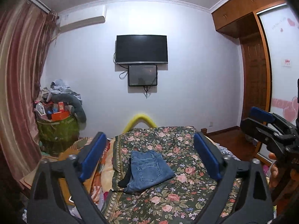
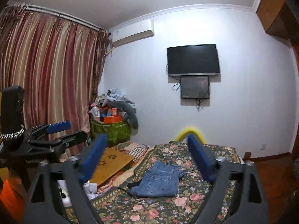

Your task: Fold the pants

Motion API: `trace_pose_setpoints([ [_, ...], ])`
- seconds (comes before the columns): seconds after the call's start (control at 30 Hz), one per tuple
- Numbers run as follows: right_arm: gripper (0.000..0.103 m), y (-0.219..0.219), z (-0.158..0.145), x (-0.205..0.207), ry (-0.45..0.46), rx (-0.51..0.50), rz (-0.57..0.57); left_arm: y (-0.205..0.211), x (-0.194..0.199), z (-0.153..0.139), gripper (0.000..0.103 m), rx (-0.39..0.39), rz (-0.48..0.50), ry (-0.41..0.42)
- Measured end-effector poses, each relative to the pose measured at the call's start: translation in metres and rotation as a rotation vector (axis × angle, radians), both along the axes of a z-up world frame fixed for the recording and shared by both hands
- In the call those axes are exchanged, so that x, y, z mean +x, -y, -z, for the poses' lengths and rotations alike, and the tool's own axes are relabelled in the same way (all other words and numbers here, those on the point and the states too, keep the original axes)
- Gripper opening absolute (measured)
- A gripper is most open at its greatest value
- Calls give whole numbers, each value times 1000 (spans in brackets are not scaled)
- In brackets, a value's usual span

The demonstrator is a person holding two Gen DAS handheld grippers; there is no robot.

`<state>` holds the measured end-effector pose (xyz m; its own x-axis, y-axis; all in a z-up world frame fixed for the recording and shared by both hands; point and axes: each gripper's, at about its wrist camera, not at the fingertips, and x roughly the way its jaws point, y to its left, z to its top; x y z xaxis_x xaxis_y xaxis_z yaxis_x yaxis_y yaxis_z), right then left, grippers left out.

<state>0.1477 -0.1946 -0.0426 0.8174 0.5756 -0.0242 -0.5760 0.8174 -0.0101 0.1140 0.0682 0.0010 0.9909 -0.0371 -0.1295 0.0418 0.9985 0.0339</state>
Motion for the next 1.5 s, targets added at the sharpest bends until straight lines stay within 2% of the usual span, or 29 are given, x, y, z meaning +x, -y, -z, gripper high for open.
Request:
trace_pose_setpoints([
  [0.03, 103, -1, 0, 0, 7, -1, 6, 0, -1, 1, 101, 1, 0, 1],
  [0.13, 103, -3, 1, -2, 19, -2, 24, 3, -7, 2, 102, -4, -3, 2],
  [0.37, 103, 8, 9, -5, -15, 24, 35, 5, -17, 3, 103, -25, 1, 15],
  [0.67, 103, 12, 19, -5, -39, 24, 35, 5, -13, 12, 103, -35, 1, 3],
  [0.97, 103, 12, 34, 4, -100, 15, 45, 5, -3, 20, 103, -42, -2, -29],
  [1.5, 103, 19, 30, 6, -112, 18, 51, 4, 4, 25, 103, -53, 7, -47],
])
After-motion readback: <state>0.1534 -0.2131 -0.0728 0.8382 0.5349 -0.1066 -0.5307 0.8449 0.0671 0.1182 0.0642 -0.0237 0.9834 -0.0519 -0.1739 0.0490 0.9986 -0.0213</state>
